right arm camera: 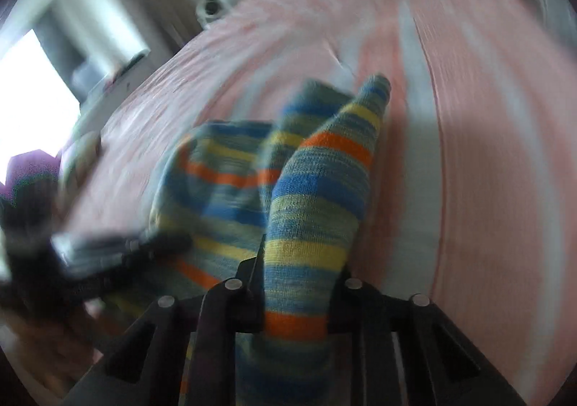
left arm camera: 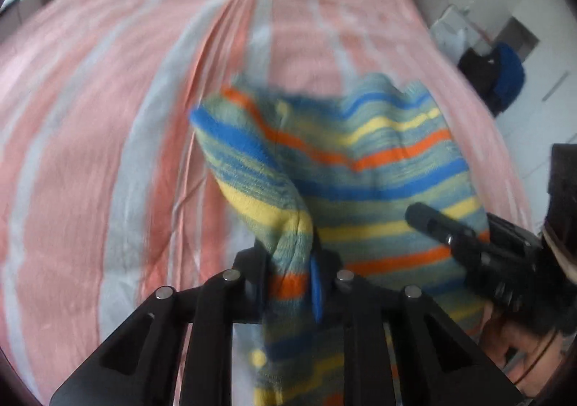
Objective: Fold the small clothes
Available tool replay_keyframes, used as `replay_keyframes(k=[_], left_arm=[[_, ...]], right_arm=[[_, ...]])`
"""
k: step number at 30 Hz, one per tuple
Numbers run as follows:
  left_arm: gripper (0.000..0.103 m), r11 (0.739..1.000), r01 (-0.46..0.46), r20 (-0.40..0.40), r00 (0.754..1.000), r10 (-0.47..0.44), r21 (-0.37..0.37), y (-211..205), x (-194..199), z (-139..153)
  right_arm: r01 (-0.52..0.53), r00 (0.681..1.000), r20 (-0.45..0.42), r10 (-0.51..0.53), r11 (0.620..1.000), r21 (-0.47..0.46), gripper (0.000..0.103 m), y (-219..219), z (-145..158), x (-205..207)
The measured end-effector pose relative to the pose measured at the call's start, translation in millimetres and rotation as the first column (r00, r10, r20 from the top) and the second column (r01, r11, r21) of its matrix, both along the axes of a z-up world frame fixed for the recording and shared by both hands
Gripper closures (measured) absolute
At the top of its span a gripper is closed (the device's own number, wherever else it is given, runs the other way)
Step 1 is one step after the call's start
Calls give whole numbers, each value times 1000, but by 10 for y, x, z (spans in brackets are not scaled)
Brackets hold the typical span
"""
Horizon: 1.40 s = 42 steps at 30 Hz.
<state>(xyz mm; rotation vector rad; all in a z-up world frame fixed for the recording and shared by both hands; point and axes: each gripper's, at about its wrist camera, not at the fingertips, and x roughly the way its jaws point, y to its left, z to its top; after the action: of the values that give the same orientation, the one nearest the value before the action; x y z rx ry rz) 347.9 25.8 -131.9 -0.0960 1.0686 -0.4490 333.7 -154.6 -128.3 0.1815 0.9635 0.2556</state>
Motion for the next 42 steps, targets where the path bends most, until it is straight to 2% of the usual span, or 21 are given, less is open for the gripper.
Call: replay_keyframes(k=[2, 5, 7, 8, 9, 10, 11, 13, 14, 16, 17, 19, 20, 23, 24, 25, 29, 30, 32, 37, 42], left_arm=[[87, 1000, 20, 68, 998, -18, -23, -24, -142, 282], [86, 998, 44, 149, 988, -35, -54, -105, -281, 648], [75, 998, 40, 168, 985, -32, -44, -212, -272, 726], [53, 1000, 27, 166, 986, -25, -14, -267, -272, 692], [28, 1000, 9, 162, 987, -13, 24, -297, -294, 628], [23, 997, -29, 175, 984, 15, 77, -302, -351, 555], [22, 991, -65, 207, 977, 40, 115, -252, -461, 506], [22, 982, -93, 262, 964, 47, 166, -157, -774, 437], [18, 974, -113, 292, 955, 52, 194, -117, -984, 413], [6, 959, -165, 359, 930, 75, 229, -77, -1364, 433], [0, 950, -195, 406, 910, 83, 244, -85, -1587, 463], [0, 940, -235, 484, 870, 91, 246, -114, -1909, 566], [0, 931, -263, 502, 859, 106, 253, -136, -2118, 641], [0, 884, -372, 514, 837, 188, 282, -213, -2378, 786], [0, 876, -385, 516, 834, 195, 291, -226, -2476, 845], [0, 878, -378, 510, 839, 190, 295, -229, -2552, 883], [0, 933, -259, 404, 904, 144, 248, -227, -2682, 982], [0, 939, -251, 391, 909, 146, 234, -220, -2714, 1001], [0, 941, -252, 387, 910, 150, 227, -256, -2794, 1000], [0, 946, -235, 332, 931, 153, 223, -267, -2851, 996], [0, 942, -232, 348, 927, 140, 241, -281, -2955, 985]], right_arm=[[-13, 995, 99, 15, 1000, -16, 82, 94, 293, -212], [-5, 981, 193, 4, 1000, 5, 82, 41, 656, -417], [17, 974, 224, -20, 1000, 15, 81, -85, 832, -454], [43, 974, 221, -48, 999, 25, 75, -233, 865, -458], [57, 976, 209, -63, 998, 33, 50, -348, 853, -458], [82, 979, 187, -85, 996, 22, 30, -481, 809, -455], [143, 978, 155, -138, 989, -23, 1, -670, 700, -529], [210, 970, 145, -197, 975, -77, 1, -891, 598, -748], [228, 968, 140, -208, 964, -141, 1, -982, 546, -979], [239, 967, 151, -207, 942, -237, 1, -991, 527, -1308], [236, 966, 169, -194, 932, -277, 1, -963, 561, -1587], [224, 967, 189, -173, 929, -293, 1, -873, 617, -1909], [216, 964, 214, -156, 931, -294, 1, -787, 692, -2143], [218, 955, 261, -139, 928, -302, 0, -548, 869, -2648], [220, 953, 269, -139, 929, -299, 0, -508, 912, -2773], [220, 951, 277, -137, 930, -295, 0, -462, 942, -2849], [183, 960, 264, -93, 922, -342, 0, -322, 1032, -3059], [173, 961, 264, -81, 922, -346, 0, -286, 1059, -3074], [164, 961, 264, -76, 929, -331, 0, -258, 1118, -3062], [198, 963, 233, -136, 942, -270, 0, -266, 1209, -3148], [214, 962, 234, -141, 920, -327, 0, -209, 1207, -3231]])
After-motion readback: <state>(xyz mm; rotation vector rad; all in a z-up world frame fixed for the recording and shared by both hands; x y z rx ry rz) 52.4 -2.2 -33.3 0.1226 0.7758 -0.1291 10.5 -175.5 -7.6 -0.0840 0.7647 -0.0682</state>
